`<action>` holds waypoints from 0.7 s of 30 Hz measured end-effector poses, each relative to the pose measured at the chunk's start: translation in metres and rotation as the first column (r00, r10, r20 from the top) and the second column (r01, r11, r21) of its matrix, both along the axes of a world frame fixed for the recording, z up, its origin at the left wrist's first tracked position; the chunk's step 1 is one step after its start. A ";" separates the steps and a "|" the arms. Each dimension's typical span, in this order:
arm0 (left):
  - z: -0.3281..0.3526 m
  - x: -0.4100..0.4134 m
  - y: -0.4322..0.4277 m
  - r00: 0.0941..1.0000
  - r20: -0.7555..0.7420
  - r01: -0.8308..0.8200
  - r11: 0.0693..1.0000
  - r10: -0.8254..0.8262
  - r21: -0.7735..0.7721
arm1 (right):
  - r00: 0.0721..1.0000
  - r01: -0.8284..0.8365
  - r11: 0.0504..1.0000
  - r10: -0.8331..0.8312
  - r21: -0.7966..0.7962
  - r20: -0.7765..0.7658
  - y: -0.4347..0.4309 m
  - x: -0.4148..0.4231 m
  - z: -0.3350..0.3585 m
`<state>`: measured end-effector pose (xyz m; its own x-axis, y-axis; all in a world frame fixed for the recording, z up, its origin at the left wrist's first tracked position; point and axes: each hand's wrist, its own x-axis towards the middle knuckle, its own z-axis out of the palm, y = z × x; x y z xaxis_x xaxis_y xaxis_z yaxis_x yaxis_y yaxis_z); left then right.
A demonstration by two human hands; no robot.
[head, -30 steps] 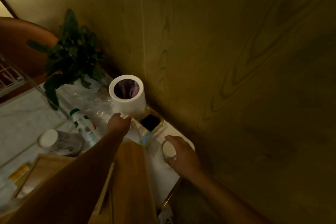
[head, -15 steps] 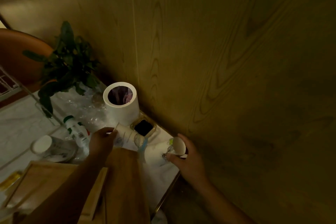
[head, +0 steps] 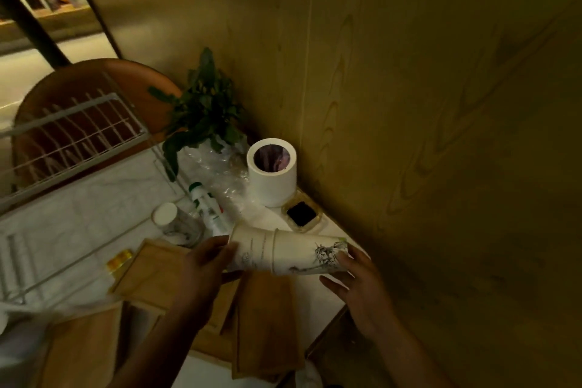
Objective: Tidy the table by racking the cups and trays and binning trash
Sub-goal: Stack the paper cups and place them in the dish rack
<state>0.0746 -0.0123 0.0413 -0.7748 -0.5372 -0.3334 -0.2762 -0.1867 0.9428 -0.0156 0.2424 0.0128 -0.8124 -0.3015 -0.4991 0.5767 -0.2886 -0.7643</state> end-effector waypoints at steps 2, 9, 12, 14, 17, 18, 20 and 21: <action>0.007 0.006 0.004 1.000 -0.004 -0.016 0.999 0.016 0.039 | 0.998 -0.054 0.997 0.057 -0.059 0.042 -0.006 0.002 0.000; 0.024 0.014 0.019 0.991 -0.107 -0.089 0.991 0.078 -0.100 | 0.989 -0.097 0.966 0.121 -0.238 0.088 -0.022 0.001 0.010; 0.035 0.006 0.017 0.984 -0.175 0.020 0.998 -0.030 -0.057 | 0.987 -0.131 0.964 0.148 -0.231 0.058 -0.025 -0.003 0.015; 0.039 0.000 0.021 0.973 -0.186 0.129 0.990 -0.137 -0.051 | 0.985 -0.151 0.965 0.164 -0.213 0.047 -0.030 -0.006 0.019; 0.038 -0.002 0.031 0.961 -0.199 0.177 0.979 -0.194 -0.099 | 0.975 -0.215 0.959 0.220 -0.185 0.010 -0.037 -0.009 0.022; 0.036 -0.001 0.034 0.961 -0.198 0.173 0.978 -0.194 -0.118 | 0.970 -0.238 0.954 0.242 -0.181 -0.001 -0.040 -0.009 0.022; 0.031 0.004 0.039 0.959 -0.205 0.174 0.977 -0.197 -0.125 | 0.963 -0.268 0.949 0.270 -0.166 -0.006 -0.047 -0.007 0.020; 0.028 0.008 0.041 0.956 -0.218 0.173 0.977 -0.198 -0.127 | 0.961 -0.272 0.949 0.276 -0.161 0.002 -0.053 -0.004 0.019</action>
<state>0.0825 0.0290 0.0697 -0.9128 -0.3995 -0.0852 -0.0715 -0.0492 0.9962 -0.0200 0.1898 0.0319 -0.6759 -0.5867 -0.4460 0.6681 -0.2325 -0.7068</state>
